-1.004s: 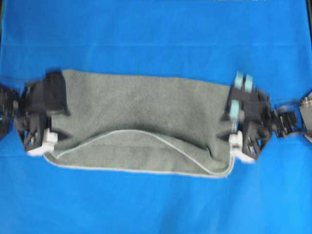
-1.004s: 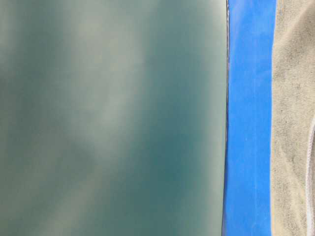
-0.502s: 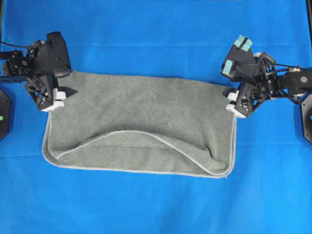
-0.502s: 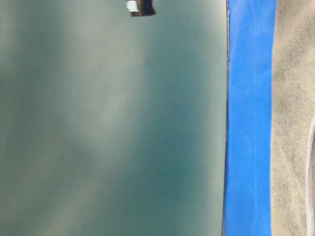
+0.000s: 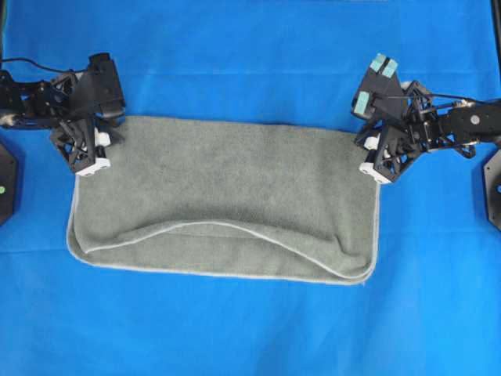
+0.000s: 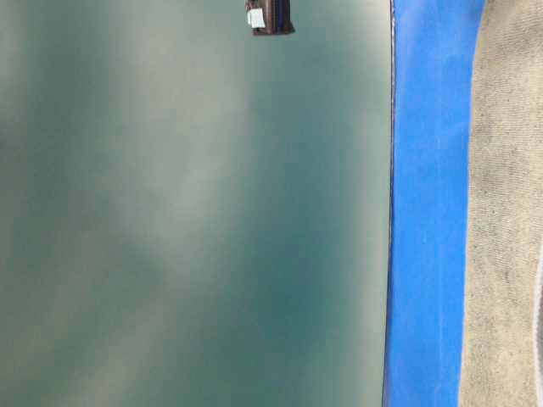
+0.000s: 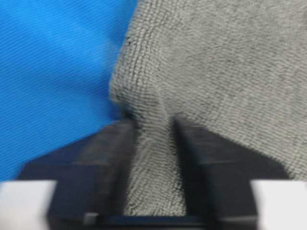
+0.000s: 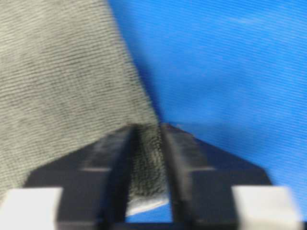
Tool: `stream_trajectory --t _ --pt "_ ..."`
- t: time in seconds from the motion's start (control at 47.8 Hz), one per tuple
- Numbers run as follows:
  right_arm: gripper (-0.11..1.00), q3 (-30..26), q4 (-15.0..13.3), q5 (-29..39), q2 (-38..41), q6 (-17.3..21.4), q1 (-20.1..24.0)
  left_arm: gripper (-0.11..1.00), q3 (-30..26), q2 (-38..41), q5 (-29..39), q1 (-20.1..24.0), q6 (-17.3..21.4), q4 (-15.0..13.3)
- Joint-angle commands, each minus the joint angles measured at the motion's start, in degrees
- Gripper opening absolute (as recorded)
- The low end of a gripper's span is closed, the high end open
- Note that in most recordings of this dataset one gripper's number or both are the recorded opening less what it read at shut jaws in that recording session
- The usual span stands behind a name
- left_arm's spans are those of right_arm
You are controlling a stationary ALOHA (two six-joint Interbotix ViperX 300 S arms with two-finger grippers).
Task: Fold a large towel.
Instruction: 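Release the towel and move both grippers to its far corners, then grasp the far corners with both grippers and lift the towel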
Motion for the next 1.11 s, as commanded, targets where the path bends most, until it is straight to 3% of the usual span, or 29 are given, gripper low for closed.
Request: stream_trajectory --t 0.0,0.063,0.23,0.397,0.607,0.753,0.921,1.088 --pt "0.14 0.4 0.2 -0.4 -1.5 0.1 0.8 0.12 -0.8 -1.1 3.3 0.1 -0.4 -0.4" --pt "0.02 0.5 0.6 -0.2 -3.0 0.2 1.4 0.04 -1.3 -2.4 5.5 -0.5 -0.6 -0.4" --pt "0.02 0.1 2.2 2.8 -10.6 0.1 2.8 0.04 -4.9 -10.0 15.4 -2.7 -0.4 -0.4" --pt "0.02 -2.6 2.3 10.9 -21.2 -0.1 6.3 0.04 -8.8 -19.3 22.9 -4.9 -1.4 -0.8" --pt "0.02 -7.6 2.2 18.0 -31.6 -0.8 14.2 0.04 -13.9 -30.1 26.7 -11.3 -7.4 -1.1" --pt "0.02 -10.1 1.8 19.2 -35.7 -0.9 18.0 0.04 -14.3 -35.0 26.9 -14.5 -13.0 -1.1" --pt "0.02 -10.5 -1.5 19.6 -36.3 0.1 15.9 0.04 -14.2 -36.9 25.2 -17.9 -18.9 -1.1" --pt "0.02 -12.9 -2.8 19.5 -33.9 0.4 7.0 0.04 -14.5 -34.8 17.2 -25.0 -24.7 -1.1"
